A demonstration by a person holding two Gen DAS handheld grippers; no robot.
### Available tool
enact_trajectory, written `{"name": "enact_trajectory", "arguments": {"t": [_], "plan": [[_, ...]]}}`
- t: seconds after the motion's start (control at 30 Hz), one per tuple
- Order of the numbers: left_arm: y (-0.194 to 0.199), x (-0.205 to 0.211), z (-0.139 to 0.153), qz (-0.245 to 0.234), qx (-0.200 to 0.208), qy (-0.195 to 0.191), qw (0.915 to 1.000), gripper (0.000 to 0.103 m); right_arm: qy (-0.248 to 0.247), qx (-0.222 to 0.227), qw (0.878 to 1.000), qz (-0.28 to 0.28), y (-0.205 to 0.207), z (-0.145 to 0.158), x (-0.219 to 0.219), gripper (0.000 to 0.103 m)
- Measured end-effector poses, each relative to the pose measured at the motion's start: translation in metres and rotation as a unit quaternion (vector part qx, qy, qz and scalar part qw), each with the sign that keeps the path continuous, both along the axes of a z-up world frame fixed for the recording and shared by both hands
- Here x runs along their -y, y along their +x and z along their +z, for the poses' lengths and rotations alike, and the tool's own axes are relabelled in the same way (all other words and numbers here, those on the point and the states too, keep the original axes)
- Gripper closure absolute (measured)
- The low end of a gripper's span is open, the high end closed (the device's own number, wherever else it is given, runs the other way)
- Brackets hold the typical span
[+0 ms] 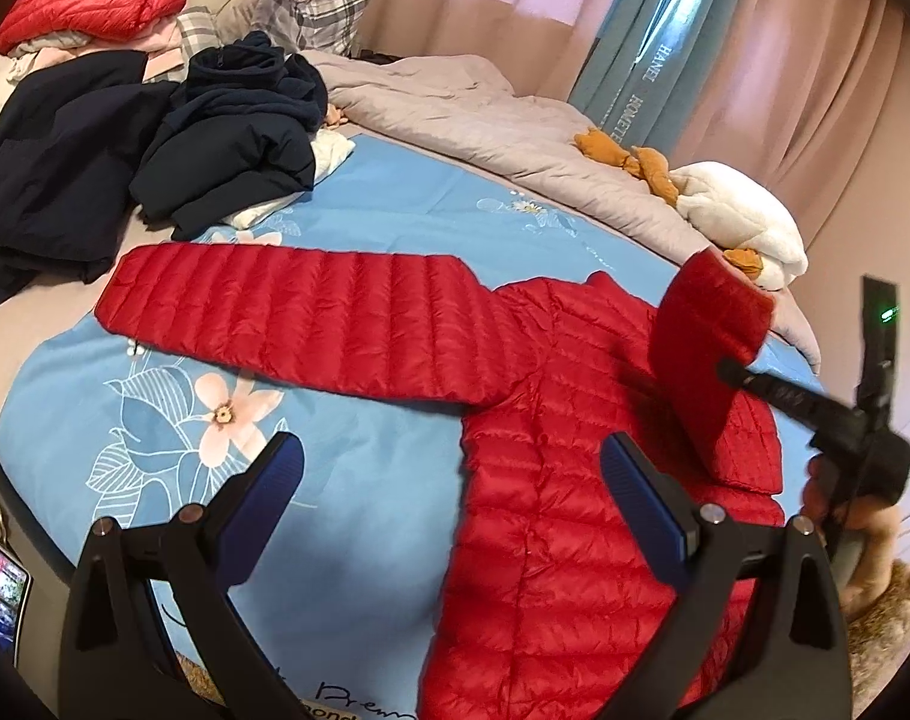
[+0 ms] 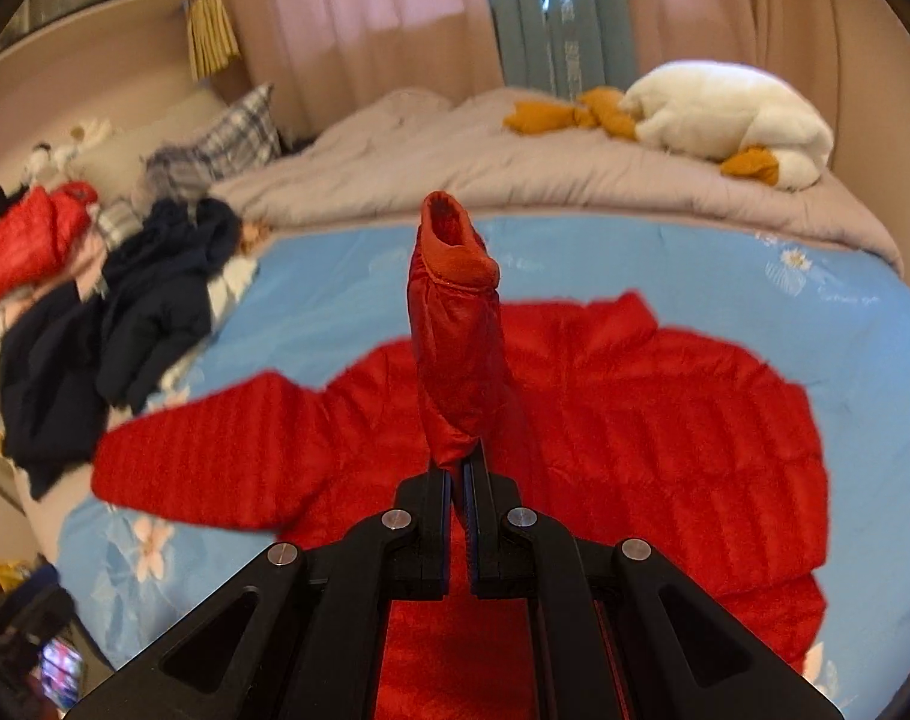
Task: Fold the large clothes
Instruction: 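Lift the sleeve with the right tool, lay it across the jacket body, release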
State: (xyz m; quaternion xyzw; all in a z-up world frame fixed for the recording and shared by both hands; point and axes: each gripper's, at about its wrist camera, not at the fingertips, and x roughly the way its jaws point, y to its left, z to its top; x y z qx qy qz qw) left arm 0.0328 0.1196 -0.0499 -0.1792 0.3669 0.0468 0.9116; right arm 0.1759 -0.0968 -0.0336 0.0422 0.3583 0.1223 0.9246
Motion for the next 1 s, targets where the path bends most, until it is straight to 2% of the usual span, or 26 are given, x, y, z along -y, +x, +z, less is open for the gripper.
{"name": "enact_trajectory", "arguments": {"t": [0.13,0.33,0.4,0.47,0.53,0.63,0.73,0.9,1.0], "plan": [[-0.003,-0.004,-0.005,0.005,-0.006,-0.002,1.0,0.004,0.001,-0.038,0.999,0.02,0.005,-0.025,-0.013,0.098],[-0.008,-0.01,-0.008,0.01,-0.011,-0.005,0.9999,0.004,-0.009,-0.061,0.997,0.036,0.002,-0.036,-0.027,0.097],[-0.01,-0.011,-0.008,0.01,-0.011,-0.005,0.9999,0.004,-0.011,-0.061,0.997,0.037,-0.001,-0.033,-0.029,0.091],[-0.011,-0.012,-0.008,0.011,-0.011,-0.005,0.9999,0.004,-0.012,-0.057,0.998,0.038,-0.008,-0.027,-0.029,0.064],[-0.014,-0.014,-0.008,0.013,-0.01,-0.007,0.9998,0.004,-0.001,-0.04,0.998,0.042,-0.02,-0.013,-0.025,0.05],[-0.016,-0.015,-0.008,0.01,-0.007,-0.007,0.9999,0.004,-0.006,-0.013,0.999,0.042,-0.038,0.012,-0.024,0.048],[-0.017,-0.014,-0.006,0.005,-0.004,-0.009,0.9999,0.003,0.003,0.025,0.999,0.04,-0.058,0.041,-0.016,0.028],[-0.008,-0.006,-0.004,-0.007,-0.004,-0.016,0.9998,0.002,0.0,0.079,0.997,0.018,-0.086,0.078,-0.006,0.023],[0.006,0.001,-0.002,-0.017,0.0,-0.017,0.9997,0.002,0.019,0.086,0.996,-0.014,-0.09,0.089,0.006,0.021]]}}
